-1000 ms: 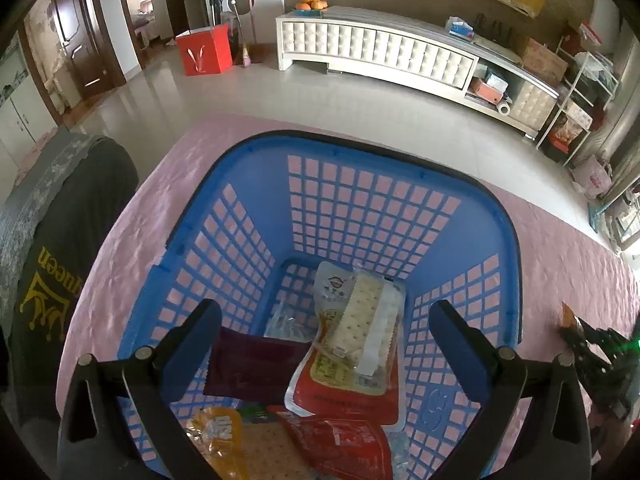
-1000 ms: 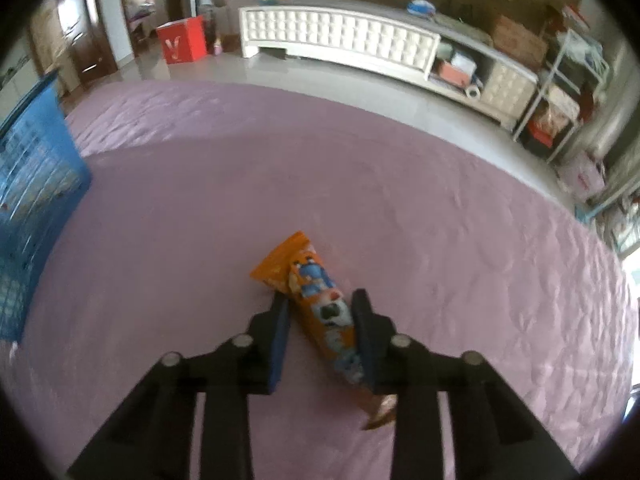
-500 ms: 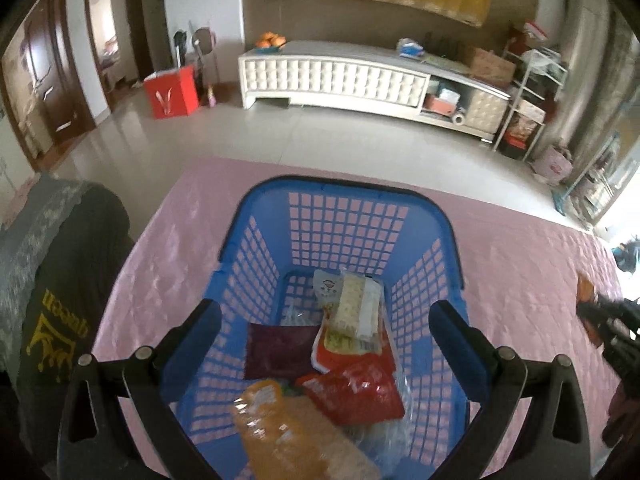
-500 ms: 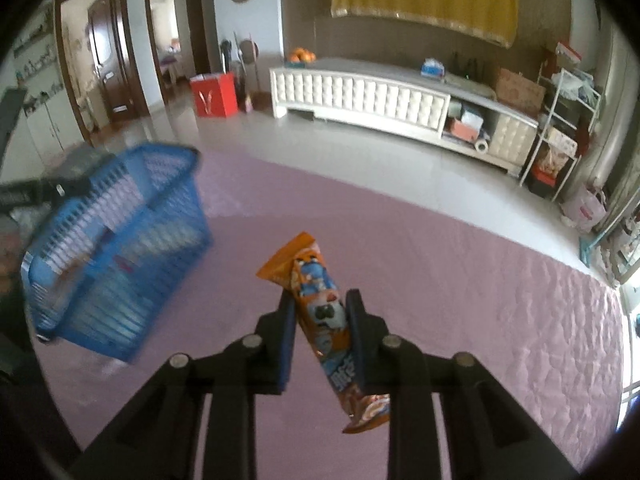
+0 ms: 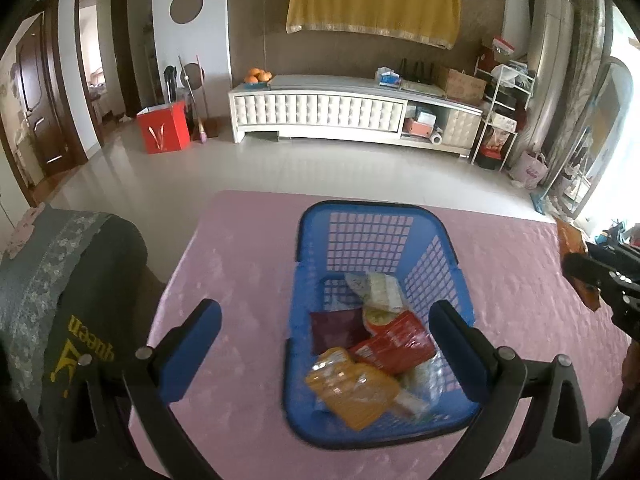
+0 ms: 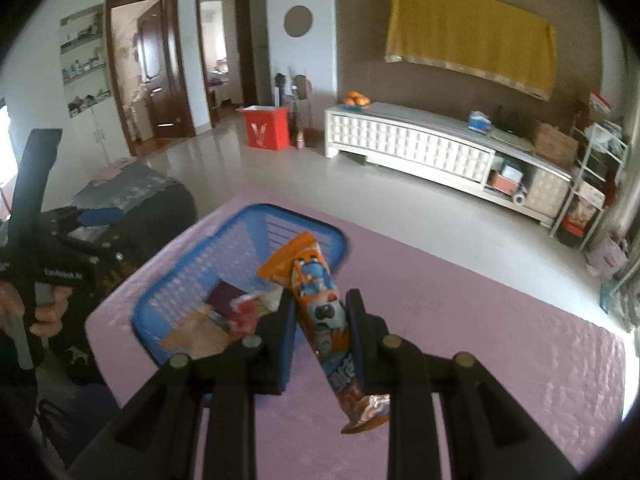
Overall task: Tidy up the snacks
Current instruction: 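Carry the orange stick snack over the basket and open the right gripper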
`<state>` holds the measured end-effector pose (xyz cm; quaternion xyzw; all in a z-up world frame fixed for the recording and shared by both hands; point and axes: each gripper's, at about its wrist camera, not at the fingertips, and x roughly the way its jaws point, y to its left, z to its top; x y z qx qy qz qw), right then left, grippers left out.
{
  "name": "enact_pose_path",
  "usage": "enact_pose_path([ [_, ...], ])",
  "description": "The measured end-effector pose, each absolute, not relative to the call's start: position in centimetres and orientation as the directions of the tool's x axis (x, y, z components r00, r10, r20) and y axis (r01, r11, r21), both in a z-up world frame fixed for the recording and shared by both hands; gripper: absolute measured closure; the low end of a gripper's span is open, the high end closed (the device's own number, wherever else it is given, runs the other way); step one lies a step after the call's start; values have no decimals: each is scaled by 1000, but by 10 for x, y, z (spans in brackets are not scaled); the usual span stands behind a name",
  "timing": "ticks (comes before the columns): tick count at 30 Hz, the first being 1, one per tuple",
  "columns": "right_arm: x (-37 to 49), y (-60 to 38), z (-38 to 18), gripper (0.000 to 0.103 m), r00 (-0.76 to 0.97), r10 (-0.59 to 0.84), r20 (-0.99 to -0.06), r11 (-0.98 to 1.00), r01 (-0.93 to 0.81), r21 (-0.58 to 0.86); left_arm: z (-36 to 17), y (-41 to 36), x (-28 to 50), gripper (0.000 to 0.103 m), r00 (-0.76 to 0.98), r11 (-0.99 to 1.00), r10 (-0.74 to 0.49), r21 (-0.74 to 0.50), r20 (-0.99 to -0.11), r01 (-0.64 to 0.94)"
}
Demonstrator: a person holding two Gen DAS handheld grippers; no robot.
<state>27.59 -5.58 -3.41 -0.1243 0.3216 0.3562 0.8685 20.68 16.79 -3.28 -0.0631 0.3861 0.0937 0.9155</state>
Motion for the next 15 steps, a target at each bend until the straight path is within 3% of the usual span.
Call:
enact_pose_path([
  [15,262,38,-54,75,408,592,-696,624,-778,75,-44,206,176,0,701,984,107,-28,-705,-178],
])
